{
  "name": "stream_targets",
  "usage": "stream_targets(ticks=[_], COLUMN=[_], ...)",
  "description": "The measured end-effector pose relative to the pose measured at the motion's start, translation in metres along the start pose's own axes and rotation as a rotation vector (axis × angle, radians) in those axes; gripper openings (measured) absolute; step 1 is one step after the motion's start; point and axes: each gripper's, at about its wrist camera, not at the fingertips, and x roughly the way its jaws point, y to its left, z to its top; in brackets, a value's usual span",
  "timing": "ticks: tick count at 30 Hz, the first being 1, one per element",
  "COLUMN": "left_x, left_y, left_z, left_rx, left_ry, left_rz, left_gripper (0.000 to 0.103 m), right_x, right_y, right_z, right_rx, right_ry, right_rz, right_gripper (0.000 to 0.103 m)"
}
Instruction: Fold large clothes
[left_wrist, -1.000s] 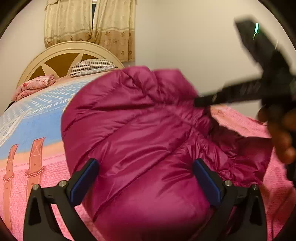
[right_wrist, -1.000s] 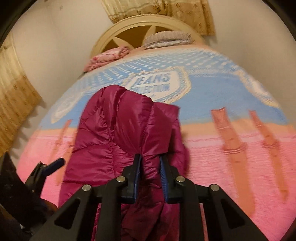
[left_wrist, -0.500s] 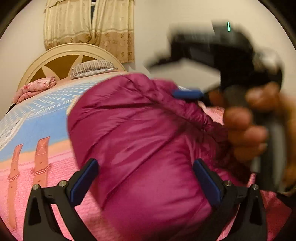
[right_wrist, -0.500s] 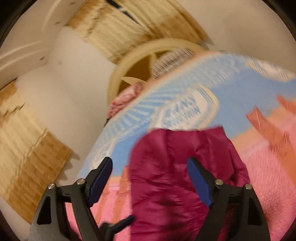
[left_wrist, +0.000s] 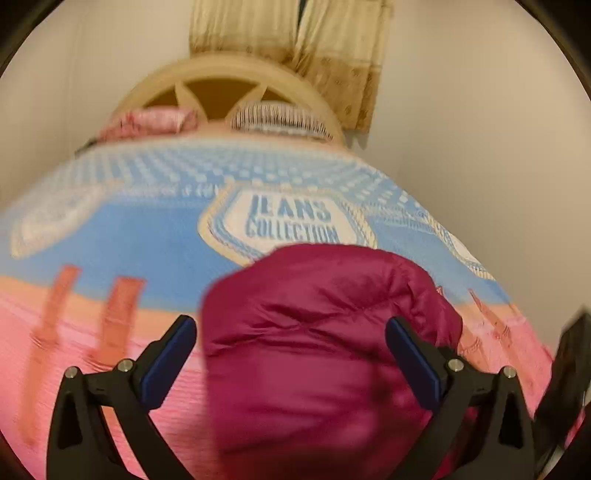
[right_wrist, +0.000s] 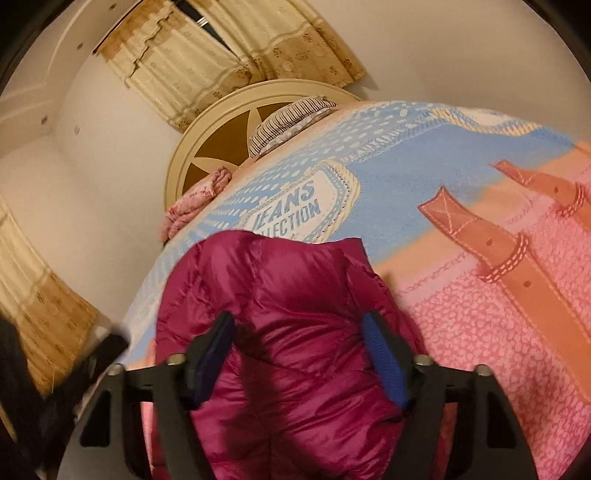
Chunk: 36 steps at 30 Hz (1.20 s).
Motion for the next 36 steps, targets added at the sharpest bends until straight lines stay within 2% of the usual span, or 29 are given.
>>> stream_targets(ticks=[4, 8, 13, 21, 36], left_x=[0.035, 0.045, 0.051, 0.058, 0.062], left_y=[-0.007, -0.004, -0.003, -0.012, -0.015], left_z=[-0.018, -0.025, -0.029, -0.034, -0.038], left_rx=[0.019, 0.017, 0.004, 0.04, 0.056], left_ry=[0.098, 0.103, 0.146, 0.165, 0.18], left_rz=[0.051, 0.053, 0.049, 0.089, 0.11], left_gripper=[0.103, 0.103, 0.103, 0.103, 0.103], right_x=[0.003, 0.011, 0.022, 0.028, 0.032], right_y=[-0.008, -0.013, -0.016, -0.023, -0.024], right_z=[-0.009, -0.015, -0.016, -0.018, -0.019], right_rx=[-0.023, -0.023, -0.014, 0.019, 0.025], right_ry=[0.007, 0.025, 0.057, 0.08, 0.096], right_rz=[-0.017, -0.019, -0.031, -0.033, -0.044], right_gripper=[0.058, 0.057, 0.057, 0.057, 0.057])
